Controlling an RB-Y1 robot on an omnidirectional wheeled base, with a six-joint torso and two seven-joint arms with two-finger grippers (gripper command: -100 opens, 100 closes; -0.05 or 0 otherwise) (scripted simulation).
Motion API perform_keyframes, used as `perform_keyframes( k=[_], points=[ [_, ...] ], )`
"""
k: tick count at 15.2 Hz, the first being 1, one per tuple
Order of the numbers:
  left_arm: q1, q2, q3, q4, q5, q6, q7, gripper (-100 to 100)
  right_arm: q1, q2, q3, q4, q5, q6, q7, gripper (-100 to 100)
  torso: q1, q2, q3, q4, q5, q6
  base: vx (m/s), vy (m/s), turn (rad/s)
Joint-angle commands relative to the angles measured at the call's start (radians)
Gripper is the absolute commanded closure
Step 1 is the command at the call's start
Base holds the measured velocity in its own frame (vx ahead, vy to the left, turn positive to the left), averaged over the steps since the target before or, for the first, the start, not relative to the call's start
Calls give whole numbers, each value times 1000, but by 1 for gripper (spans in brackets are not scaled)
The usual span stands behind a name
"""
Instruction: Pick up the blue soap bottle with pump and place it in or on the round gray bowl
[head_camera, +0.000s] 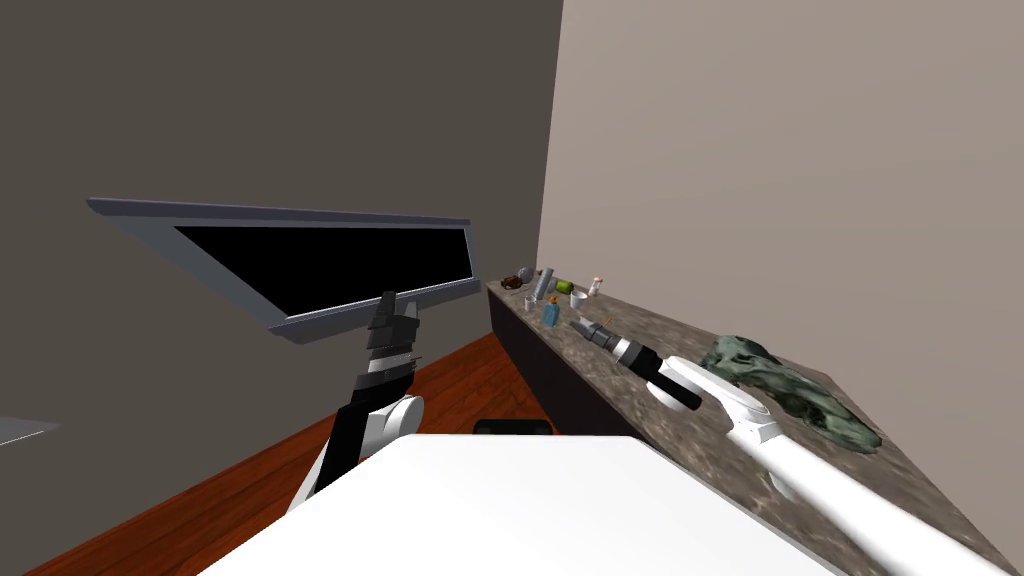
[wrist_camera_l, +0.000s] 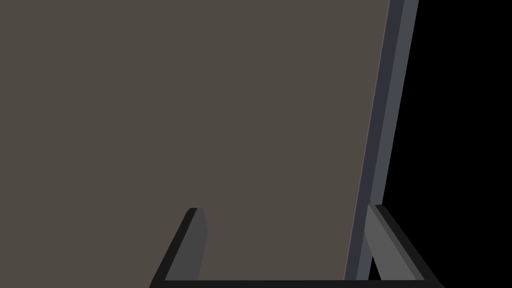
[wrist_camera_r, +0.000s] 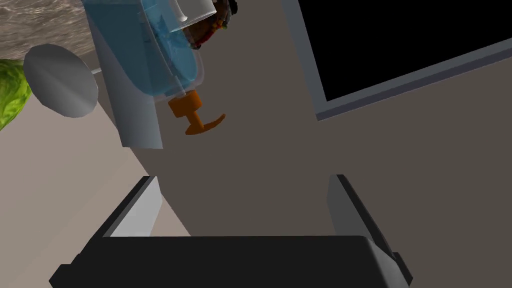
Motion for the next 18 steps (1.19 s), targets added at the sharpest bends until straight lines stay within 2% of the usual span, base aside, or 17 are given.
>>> perform_keyframes(
  k=[1,2,13,14,15,16,17,18],
  points=[
    [0,0,0,0,0,0,0,0,-4,-50,2,19,20,5,2,-100,0,0,0,0,0,0,64,47,41],
    [0,0,0,0,0,0,0,0,-4,-59,2,19,20,5,2,-100,0,0,0,0,0,0,75,53,44],
    [0,0,0,0,0,0,0,0,-15,-301,36,97,117,42,15,-100,3,-1,-1,0,1,0,100,74,49],
    [0,0,0,0,0,0,0,0,-15,-307,36,97,117,42,15,-100,3,-2,-1,0,1,0,99,71,35],
    [0,0,0,0,0,0,0,0,-13,-341,44,107,131,46,17,-100,3,-1,-1,0,1,0,92,75,53],
    [0,0,0,0,0,0,0,0,-13,-343,44,107,131,46,17,-100,3,-1,-1,0,1,0,82,75,45],
    [0,0,0,0,0,0,0,0,-11,-375,52,116,144,50,19,-100,3,-1,0,0,1,0,84,68,40],
    [0,0,0,0,0,0,0,0,-11,-375,52,116,144,50,19,-100,2,-1,0,0,1,0,84,56,36]
  ],
)
